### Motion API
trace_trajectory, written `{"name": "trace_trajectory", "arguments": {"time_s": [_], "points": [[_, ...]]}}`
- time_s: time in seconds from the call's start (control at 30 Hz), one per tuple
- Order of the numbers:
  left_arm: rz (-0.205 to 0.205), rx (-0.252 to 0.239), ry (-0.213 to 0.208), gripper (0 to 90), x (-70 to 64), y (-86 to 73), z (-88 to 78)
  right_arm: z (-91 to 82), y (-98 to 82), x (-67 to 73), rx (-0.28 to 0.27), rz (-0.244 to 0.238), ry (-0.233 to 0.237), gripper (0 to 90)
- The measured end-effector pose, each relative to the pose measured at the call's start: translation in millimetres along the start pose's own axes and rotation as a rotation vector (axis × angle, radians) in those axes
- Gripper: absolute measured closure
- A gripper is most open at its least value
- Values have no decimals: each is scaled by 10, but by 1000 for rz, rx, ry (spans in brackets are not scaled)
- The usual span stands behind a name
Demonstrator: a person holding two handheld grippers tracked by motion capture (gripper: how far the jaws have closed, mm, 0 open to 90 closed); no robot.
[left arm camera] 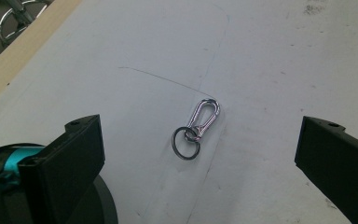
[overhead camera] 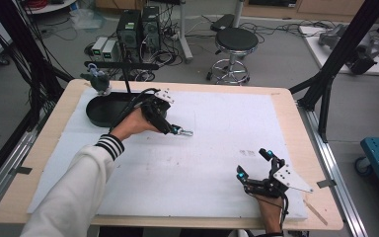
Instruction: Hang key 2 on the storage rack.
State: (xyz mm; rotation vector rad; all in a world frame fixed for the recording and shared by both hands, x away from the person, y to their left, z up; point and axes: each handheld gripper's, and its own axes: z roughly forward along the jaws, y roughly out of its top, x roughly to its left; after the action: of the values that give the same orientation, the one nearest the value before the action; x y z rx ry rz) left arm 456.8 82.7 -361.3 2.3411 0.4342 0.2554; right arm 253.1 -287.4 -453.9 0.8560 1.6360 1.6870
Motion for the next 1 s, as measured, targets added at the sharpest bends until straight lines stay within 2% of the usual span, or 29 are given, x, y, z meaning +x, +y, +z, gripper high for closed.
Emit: {"name": "trace_trajectory", "arguments": {"time_s": [0.07,0.13,0.23,0.33,0.47,0.6,1.0], "points": [[-8,2,-4,20,-2,3,49,0,0,0,1,1,0,6],[-2,29,-5,39,13,4,90,0,0,0,1,-4,0,6],[-22,42,-2,41,50,-16,158,1,-1,1,-1,-8,-1,6],[-32,61,-13,94,87,-46,200,-1,-2,2,0,-8,-3,6],[-53,74,0,96,134,-82,256,1,-2,2,-1,-8,-2,6],[-70,92,-12,107,159,-110,319,4,-2,1,-4,-17,-1,6],[-65,153,-17,133,143,-149,520,4,-2,1,-4,-12,-2,6]]}}
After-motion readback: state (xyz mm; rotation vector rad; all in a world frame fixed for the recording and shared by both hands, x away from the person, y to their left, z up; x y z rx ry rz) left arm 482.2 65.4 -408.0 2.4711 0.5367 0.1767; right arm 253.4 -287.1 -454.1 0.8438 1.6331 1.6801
